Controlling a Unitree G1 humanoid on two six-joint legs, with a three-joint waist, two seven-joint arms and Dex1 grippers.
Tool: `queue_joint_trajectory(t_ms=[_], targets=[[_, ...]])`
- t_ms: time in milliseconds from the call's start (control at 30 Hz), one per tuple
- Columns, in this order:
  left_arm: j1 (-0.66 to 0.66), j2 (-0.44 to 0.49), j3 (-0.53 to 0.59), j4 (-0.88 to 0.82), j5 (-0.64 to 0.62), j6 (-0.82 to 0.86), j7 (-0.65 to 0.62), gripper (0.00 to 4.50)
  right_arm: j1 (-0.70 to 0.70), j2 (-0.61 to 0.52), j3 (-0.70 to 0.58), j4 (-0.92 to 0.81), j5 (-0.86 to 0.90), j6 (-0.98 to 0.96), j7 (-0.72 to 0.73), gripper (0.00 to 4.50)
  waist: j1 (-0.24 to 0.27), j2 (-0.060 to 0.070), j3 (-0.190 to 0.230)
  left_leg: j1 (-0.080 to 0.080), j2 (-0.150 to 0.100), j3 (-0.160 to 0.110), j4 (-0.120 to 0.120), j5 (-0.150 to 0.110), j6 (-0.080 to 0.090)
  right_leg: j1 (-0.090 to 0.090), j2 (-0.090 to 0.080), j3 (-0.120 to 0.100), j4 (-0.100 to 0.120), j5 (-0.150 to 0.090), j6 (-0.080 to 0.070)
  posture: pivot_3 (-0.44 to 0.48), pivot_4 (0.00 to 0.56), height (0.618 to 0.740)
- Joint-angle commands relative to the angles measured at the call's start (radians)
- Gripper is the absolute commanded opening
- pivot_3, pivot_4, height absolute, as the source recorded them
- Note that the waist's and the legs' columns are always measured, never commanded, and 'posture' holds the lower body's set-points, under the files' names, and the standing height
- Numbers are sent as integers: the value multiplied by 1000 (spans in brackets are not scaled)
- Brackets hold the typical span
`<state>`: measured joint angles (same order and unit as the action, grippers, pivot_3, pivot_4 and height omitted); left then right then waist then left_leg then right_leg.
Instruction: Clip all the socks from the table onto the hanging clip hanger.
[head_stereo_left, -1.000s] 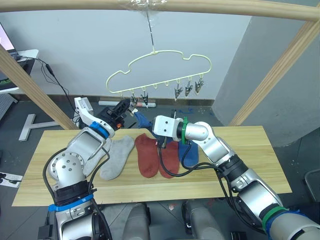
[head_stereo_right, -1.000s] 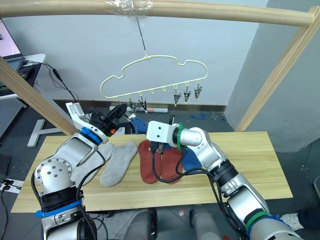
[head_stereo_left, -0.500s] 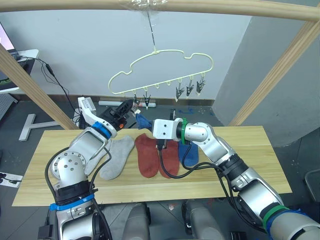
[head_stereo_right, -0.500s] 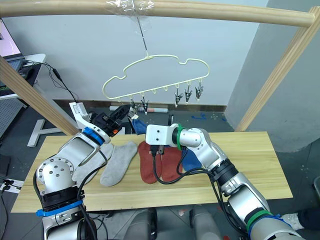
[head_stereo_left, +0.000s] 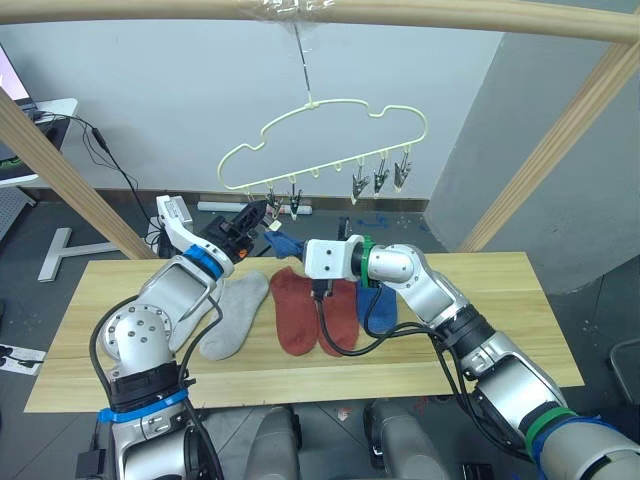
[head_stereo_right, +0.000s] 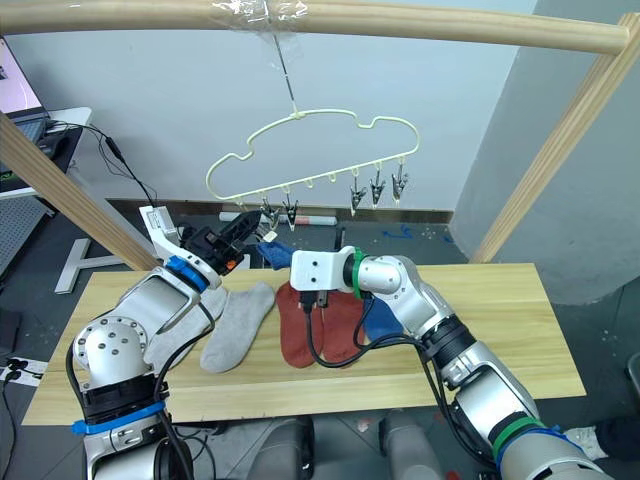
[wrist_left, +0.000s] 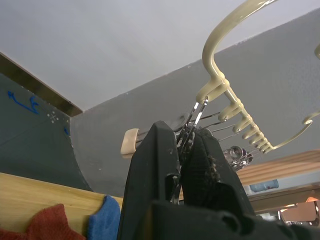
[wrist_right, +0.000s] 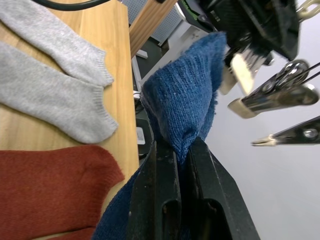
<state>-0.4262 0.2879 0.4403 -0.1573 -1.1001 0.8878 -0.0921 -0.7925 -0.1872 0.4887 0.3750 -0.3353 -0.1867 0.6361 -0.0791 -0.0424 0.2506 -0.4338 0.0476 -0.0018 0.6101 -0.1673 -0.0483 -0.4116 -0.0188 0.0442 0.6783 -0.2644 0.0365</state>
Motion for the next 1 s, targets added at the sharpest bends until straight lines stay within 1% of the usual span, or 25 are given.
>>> queue_joint_trajectory(t_ms=[33,367,700,1000], targets=[[3,10,-3,-25,-23,-2,-12,198,-17,-9,-21,-43,-12,-25,-24,30,1,0,0,0,0,0,0,0,0,0,0,0,0,0,0,-51,218,740],[2,8,-6,-16,-16,-6,-15,198,-16,0,-17,-75,-39,-25,-65,30,1,0,0,0,0,0,0,0,0,0,0,0,0,0,0,-59,221,740],[22,19,1,-35,-26,3,-10,198,23,-26,-24,-184,-28,-9,-54,30,1,0,0,0,0,0,0,0,0,0,0,0,0,0,0,-55,230,740],[19,14,-1,-42,-32,2,-1,198,35,-18,-17,-208,-26,10,-51,30,1,0,0,0,0,0,0,0,0,0,0,0,0,0,1,-51,232,740]])
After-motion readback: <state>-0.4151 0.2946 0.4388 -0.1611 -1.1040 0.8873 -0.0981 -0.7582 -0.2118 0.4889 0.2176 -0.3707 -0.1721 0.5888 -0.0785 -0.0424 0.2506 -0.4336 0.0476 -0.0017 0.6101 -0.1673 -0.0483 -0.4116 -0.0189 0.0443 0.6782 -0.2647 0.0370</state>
